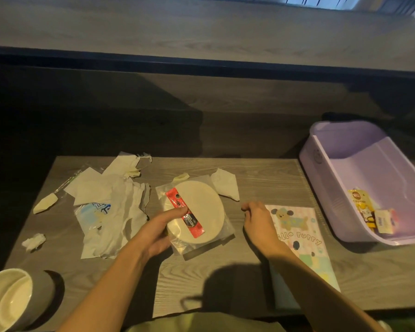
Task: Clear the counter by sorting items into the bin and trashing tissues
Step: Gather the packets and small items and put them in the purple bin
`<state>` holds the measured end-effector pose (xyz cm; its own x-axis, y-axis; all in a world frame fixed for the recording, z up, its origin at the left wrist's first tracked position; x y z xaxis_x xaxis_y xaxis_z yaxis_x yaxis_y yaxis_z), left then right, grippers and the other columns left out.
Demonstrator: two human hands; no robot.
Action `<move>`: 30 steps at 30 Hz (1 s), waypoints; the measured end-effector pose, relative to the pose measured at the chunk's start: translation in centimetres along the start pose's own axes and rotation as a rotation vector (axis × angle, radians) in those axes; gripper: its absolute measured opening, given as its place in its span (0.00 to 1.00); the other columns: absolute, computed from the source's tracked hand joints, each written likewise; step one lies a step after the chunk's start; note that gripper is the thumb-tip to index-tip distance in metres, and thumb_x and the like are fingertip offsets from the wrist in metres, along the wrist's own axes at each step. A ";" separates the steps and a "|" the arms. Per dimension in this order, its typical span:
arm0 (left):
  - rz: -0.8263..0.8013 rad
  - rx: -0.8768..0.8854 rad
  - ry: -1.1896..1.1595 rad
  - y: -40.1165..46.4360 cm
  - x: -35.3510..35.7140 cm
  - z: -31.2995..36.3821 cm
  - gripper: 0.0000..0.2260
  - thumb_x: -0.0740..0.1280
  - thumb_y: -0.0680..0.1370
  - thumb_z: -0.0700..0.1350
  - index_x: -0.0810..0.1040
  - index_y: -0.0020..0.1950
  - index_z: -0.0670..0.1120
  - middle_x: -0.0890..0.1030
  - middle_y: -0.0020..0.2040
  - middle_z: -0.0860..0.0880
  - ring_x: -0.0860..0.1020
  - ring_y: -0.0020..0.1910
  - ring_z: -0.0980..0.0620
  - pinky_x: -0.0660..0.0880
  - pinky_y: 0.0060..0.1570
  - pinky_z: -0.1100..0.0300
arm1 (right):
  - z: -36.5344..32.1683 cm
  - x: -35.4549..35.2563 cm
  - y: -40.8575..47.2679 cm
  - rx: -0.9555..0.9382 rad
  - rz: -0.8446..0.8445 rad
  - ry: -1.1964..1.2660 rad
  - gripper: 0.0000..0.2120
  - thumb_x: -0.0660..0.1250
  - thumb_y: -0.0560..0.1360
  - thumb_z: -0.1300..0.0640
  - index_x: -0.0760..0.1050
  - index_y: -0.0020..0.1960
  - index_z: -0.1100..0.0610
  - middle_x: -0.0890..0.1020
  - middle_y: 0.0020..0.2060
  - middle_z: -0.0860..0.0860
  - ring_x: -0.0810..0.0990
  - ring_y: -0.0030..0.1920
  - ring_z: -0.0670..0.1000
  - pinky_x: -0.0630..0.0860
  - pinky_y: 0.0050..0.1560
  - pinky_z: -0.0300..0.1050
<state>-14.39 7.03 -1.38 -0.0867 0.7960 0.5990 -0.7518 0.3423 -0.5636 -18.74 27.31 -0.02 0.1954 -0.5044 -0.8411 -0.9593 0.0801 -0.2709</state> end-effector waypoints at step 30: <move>-0.086 -0.027 0.025 0.5 1.1 -0.4 0.37 0.83 0.46 0.44 0.79 0.54 0.43 0.85 0.48 0.40 0.84 0.48 0.43 0.80 0.48 0.47 | 6.1 -9.1 -0.6 0.155 -0.005 0.307 0.17 0.66 0.71 0.67 0.72 0.57 0.54 0.75 0.48 0.53 0.74 0.40 0.44 0.69 0.34 0.37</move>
<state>-14.56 8.28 -1.23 -0.0059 0.7750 0.6320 -0.7378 0.4232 -0.5259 -18.69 37.13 4.95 0.1071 -0.7384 -0.6659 -0.9115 0.1945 -0.3623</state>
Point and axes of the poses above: each hand's wrist, its own y-axis towards the middle knuckle, its own x-axis out of the palm, z = x × y, the point moved 10 cm from there along y, towards the middle knuckle
